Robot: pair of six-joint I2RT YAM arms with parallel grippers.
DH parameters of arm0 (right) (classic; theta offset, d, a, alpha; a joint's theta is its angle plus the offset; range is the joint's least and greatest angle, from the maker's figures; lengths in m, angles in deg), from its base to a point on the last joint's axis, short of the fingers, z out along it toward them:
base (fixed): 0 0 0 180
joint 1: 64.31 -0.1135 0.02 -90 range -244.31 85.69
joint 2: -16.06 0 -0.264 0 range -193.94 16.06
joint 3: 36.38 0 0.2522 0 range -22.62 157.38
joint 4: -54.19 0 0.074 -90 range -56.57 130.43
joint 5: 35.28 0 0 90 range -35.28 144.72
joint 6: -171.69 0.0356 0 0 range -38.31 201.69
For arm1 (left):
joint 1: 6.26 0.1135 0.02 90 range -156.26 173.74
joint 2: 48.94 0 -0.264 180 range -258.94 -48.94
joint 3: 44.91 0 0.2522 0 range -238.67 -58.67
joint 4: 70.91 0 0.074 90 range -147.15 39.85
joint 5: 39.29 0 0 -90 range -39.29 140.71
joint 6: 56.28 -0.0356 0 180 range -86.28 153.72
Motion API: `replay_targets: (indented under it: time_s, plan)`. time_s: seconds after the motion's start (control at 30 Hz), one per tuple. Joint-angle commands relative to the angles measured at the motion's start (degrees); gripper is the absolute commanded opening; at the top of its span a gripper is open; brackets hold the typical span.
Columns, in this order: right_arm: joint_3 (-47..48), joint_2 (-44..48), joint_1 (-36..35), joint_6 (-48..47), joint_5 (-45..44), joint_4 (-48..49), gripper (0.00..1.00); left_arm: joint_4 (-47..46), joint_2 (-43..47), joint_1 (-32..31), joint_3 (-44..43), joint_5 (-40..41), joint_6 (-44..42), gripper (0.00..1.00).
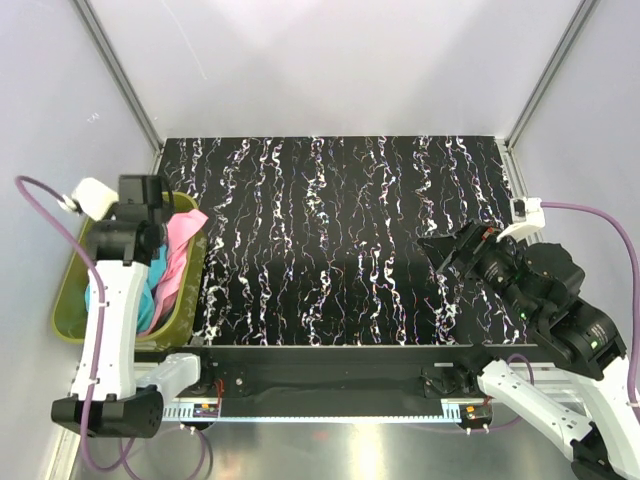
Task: Fold and stack the t-shirts
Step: Grab the tshirt from the pile, then move the tshirt to the center of the board
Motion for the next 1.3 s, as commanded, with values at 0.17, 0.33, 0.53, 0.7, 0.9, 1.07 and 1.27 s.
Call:
replay_targets:
  time_s: [0.17,0.33,0.53,0.7,0.9,1.07,1.27]
  plan:
    - [-0.97,2.44,-0.26,-3.07,3.44,-0.03,1.0,0.82,0.49,6.76,16.71,10.39,13.51,0.87]
    - [-1.33,4.11,-0.35,-4.13,0.63,-1.43,1.0,-4.68,1.96,8.26,20.4,14.7,15.11,0.6]
    - [0.43,3.76,-0.35,-5.1,0.18,-3.1,1.0,-15.13,3.81,8.35,11.29,4.55,-0.16,0.0]
    - [0.61,3.32,-0.35,-5.44,2.99,-0.92,1.0,-38.87,9.44,4.07,-2.57,-25.93,-9.43,0.0]
    - [1.66,3.67,-0.35,-5.28,3.09,-0.47,1.0,-49.08,-3.37,-4.89,-26.6,-53.36,-5.05,0.0]
    - [0.96,2.8,-0.35,-1.41,0.8,-1.17,1.0,-50.76,-1.02,-15.97,-10.57,-52.81,-8.01,0.0]
    - [-2.73,-0.36,-0.26,2.81,0.54,-2.31,1.0,-54.63,-0.39,-20.55,25.43,-53.24,-8.45,0.18]
